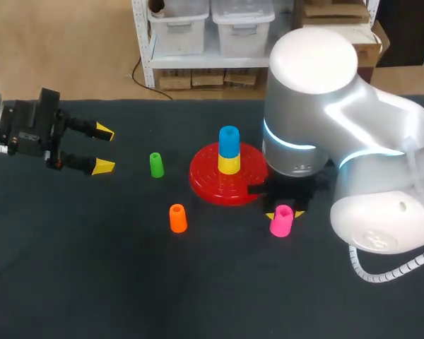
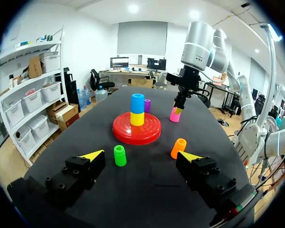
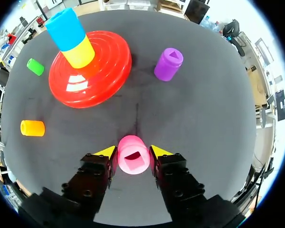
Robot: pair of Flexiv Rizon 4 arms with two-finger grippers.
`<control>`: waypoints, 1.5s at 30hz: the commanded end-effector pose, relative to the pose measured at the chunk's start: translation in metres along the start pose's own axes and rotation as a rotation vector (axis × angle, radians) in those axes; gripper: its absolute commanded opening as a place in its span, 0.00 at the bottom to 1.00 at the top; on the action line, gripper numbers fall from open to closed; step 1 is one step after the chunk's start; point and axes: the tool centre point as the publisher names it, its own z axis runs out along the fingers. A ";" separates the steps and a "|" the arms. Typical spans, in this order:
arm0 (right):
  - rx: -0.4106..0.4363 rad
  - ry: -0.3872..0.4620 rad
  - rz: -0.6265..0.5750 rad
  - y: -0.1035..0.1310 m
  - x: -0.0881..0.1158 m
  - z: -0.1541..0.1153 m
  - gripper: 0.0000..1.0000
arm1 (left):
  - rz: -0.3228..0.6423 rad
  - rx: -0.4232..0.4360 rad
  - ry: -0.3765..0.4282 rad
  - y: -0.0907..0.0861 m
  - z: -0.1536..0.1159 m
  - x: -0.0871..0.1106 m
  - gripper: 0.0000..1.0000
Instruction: Pick up and stack the cylinders on the red base in this order: pink,purple,orange,green
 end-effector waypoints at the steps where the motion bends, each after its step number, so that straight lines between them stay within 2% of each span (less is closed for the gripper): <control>1: -0.001 -0.002 0.002 -0.001 0.001 -0.001 0.48 | 0.000 -0.001 0.002 0.000 0.000 0.000 1.00; 3: 0.000 -0.004 0.001 0.000 0.000 -0.002 0.50 | 0.000 -0.001 0.002 0.000 0.000 0.000 1.00; 6: 0.002 -0.005 -0.003 0.000 0.000 -0.002 0.74 | 0.000 -0.001 0.002 0.000 0.000 0.000 1.00; 7: 0.002 -0.005 -0.004 0.000 0.000 -0.002 0.78 | 0.000 -0.001 0.002 0.000 0.000 0.000 1.00; 10: -0.001 -0.004 -0.007 0.001 -0.001 -0.002 0.78 | 0.000 -0.001 0.002 0.000 0.000 0.000 1.00; 14: -0.005 -0.005 -0.011 0.001 -0.003 -0.002 0.69 | 0.000 -0.001 0.002 0.000 0.000 0.000 1.00; 15: -0.006 -0.005 -0.011 0.001 -0.003 -0.002 0.61 | 0.000 -0.001 0.002 0.000 0.000 0.000 1.00; 16: -0.007 -0.005 -0.011 0.002 -0.002 -0.002 0.42 | 0.000 -0.001 0.002 0.000 0.000 0.000 1.00; 18: -0.009 -0.005 -0.009 0.002 -0.001 -0.001 0.23 | 0.000 -0.001 0.002 0.000 0.000 0.000 1.00; 19: -0.010 -0.005 -0.008 0.002 0.000 -0.001 0.00 | 0.000 -0.001 0.002 0.000 0.000 0.000 1.00; 27: -0.003 -0.014 -0.008 0.002 0.005 -0.009 0.00 | 0.000 -0.001 0.002 0.000 0.000 0.000 1.00; 30: 0.007 -0.037 -0.008 -0.001 -0.002 -0.019 0.00 | 0.000 -0.001 0.002 0.000 0.000 0.000 1.00; 32: 0.003 -0.059 -0.018 -0.004 -0.016 -0.031 0.00 | 0.000 -0.001 0.002 0.000 0.000 0.000 1.00; 35: -0.024 -0.089 -0.078 -0.007 -0.050 -0.050 0.00 | 0.000 -0.001 0.002 0.000 0.000 0.000 1.00; 41: -0.071 -0.095 -0.323 0.002 -0.132 -0.087 0.00 | 0.000 -0.001 0.002 0.000 0.000 0.000 1.00; 45: -0.108 -0.052 -0.482 0.020 -0.171 -0.100 0.00 | 0.000 -0.001 0.002 0.000 0.000 0.000 1.00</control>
